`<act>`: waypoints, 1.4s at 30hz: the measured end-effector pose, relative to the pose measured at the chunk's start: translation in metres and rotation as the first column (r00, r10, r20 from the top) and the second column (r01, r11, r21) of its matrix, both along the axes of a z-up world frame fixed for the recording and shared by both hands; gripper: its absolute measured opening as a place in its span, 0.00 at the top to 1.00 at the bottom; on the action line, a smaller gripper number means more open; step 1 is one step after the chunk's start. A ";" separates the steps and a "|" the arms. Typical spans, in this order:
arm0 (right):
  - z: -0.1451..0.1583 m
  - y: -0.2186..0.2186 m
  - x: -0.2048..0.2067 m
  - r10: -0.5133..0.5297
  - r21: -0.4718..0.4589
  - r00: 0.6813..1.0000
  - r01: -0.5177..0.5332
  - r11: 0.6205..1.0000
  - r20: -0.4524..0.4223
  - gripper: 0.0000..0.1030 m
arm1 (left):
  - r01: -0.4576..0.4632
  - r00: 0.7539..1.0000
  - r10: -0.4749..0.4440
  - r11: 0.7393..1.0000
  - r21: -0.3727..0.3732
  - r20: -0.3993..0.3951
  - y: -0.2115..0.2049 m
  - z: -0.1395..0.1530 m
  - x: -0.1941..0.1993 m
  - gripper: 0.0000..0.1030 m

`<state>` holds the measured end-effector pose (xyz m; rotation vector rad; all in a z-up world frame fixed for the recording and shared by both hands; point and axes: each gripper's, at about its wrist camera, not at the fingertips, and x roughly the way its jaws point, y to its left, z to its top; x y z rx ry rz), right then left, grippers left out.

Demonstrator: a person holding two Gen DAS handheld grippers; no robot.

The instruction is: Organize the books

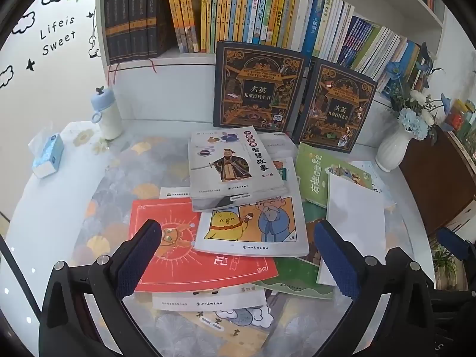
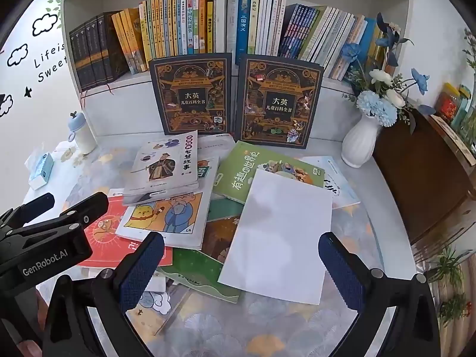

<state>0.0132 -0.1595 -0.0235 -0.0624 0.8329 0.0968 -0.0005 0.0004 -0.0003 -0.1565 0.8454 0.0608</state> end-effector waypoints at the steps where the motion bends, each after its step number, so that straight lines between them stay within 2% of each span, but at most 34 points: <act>1: 0.000 0.000 0.000 0.001 -0.001 1.000 -0.001 1.000 -0.002 0.00 | 0.000 1.000 0.000 1.000 -0.002 0.000 0.000 0.000 -0.001 0.01; 2: 0.000 0.001 0.000 0.001 0.001 1.000 -0.001 1.000 -0.002 0.00 | 0.000 1.000 0.001 1.000 0.012 -0.025 -0.001 0.000 0.002 0.01; 10: 0.000 -0.001 0.001 0.004 -0.001 1.000 -0.004 1.000 0.000 0.00 | 0.002 1.000 -0.001 1.000 0.016 -0.022 0.001 -0.004 0.003 0.01; 14: -0.001 -0.001 0.001 0.007 0.002 1.000 -0.007 1.000 0.002 0.00 | 0.037 0.999 -0.037 0.999 -0.014 -0.020 0.002 -0.007 0.004 0.01; 25: 0.003 -0.001 -0.003 -0.005 0.014 1.000 0.005 1.000 0.019 0.00 | -0.014 1.000 0.014 1.000 0.012 -0.008 0.014 -0.002 -0.003 0.01; 42: 0.008 -0.004 -0.009 -0.011 0.006 0.998 0.011 1.000 0.059 0.00 | -0.035 0.999 0.036 0.999 0.040 -0.010 0.018 -0.003 -0.001 0.01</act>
